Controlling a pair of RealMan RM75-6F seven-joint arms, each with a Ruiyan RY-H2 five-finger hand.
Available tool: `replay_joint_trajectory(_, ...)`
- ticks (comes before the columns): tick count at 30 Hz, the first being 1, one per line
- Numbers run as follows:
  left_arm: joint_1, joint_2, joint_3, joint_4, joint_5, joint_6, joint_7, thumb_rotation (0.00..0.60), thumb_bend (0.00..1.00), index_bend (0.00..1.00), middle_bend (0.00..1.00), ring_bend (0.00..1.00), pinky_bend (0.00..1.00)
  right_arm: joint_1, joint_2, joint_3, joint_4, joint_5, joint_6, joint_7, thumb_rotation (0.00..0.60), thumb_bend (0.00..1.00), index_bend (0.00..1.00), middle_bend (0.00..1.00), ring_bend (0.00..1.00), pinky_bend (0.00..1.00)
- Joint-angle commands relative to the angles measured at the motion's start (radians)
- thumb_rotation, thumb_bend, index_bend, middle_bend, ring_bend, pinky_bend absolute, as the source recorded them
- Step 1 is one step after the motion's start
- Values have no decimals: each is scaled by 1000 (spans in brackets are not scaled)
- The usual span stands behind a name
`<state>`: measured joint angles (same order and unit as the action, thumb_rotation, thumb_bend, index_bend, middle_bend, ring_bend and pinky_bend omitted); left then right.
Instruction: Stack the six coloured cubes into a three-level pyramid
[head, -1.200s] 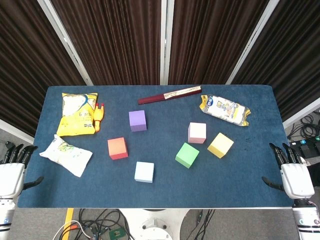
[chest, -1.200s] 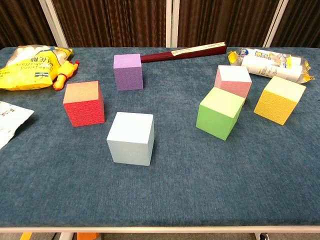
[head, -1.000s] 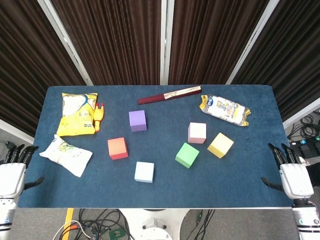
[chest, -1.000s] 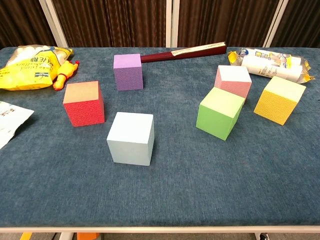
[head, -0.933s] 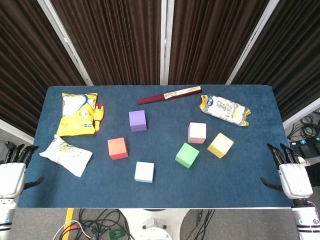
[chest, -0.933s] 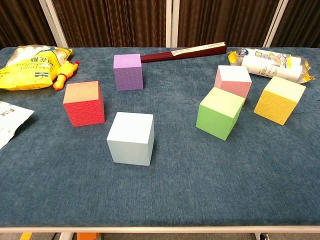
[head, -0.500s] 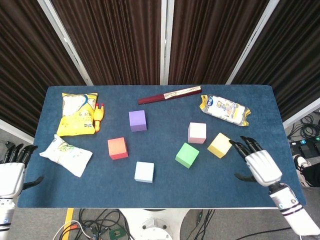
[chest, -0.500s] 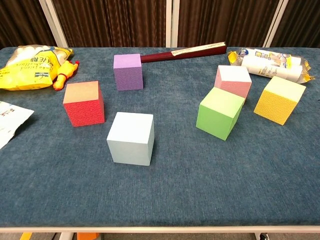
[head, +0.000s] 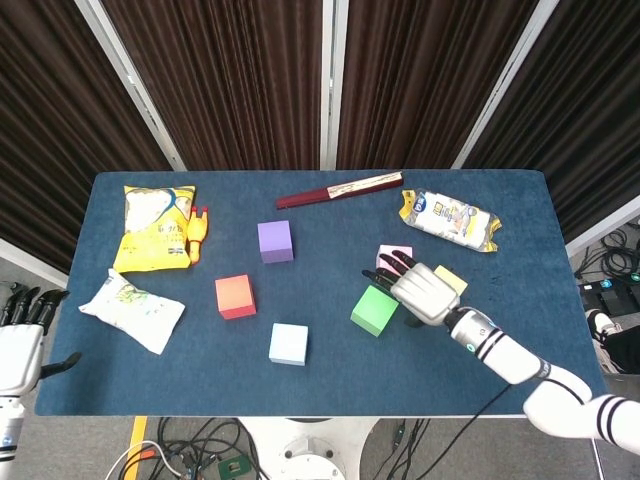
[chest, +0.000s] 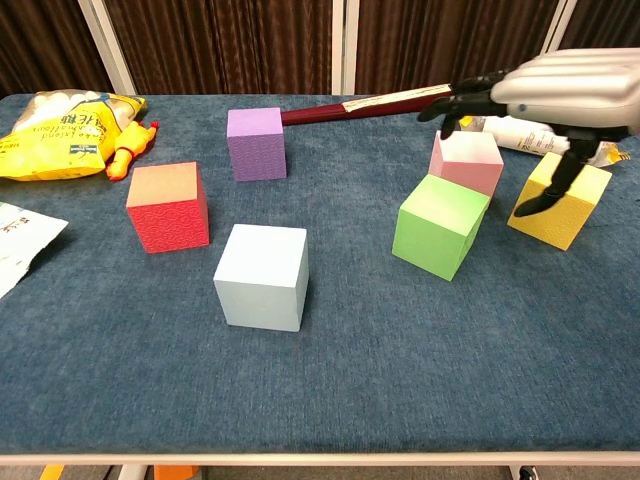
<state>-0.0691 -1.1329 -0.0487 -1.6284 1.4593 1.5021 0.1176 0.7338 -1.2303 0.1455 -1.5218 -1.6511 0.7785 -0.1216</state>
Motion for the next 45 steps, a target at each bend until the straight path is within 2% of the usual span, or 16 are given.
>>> replay_joint_trajectory(1,-1,2,-1,-2,0,-2,-1,600,0,166,152,58,81,40,-52,-3,58,-3,-22,-2,600,0,0,175,0,80)
replay_joint_trajectory(14,-7,-1,-1,1,-4,-15,-6,600,0,166,152,58,81,91,-117,-88,172,-73,24,96,600,0,14,205,0,79)
replay_joint_trajectory(24,-12,-1,-2,6,-4,-22,-7,600,0,166,152,58,81,98,-176,-132,257,-129,147,206,600,0,312,310,48,78)
replay_joint_trajectory(29,-14,-3,-2,10,-4,-25,-10,600,0,166,152,57,81,89,-175,-128,239,-111,186,212,600,0,378,392,96,79)
replay_joint_trajectory(32,-15,-4,-2,11,-3,-27,-11,600,0,166,152,58,81,79,-179,-102,193,-70,202,181,600,0,382,434,125,79)
replay_joint_trajectory(37,-19,-6,-3,15,1,-28,-14,600,0,166,152,58,81,72,-192,-47,101,29,186,51,600,0,383,474,150,77)
replay_joint_trajectory(45,-22,-15,0,36,8,-31,-32,600,0,166,152,58,81,48,-261,18,1,275,164,-289,600,0,383,488,154,69)
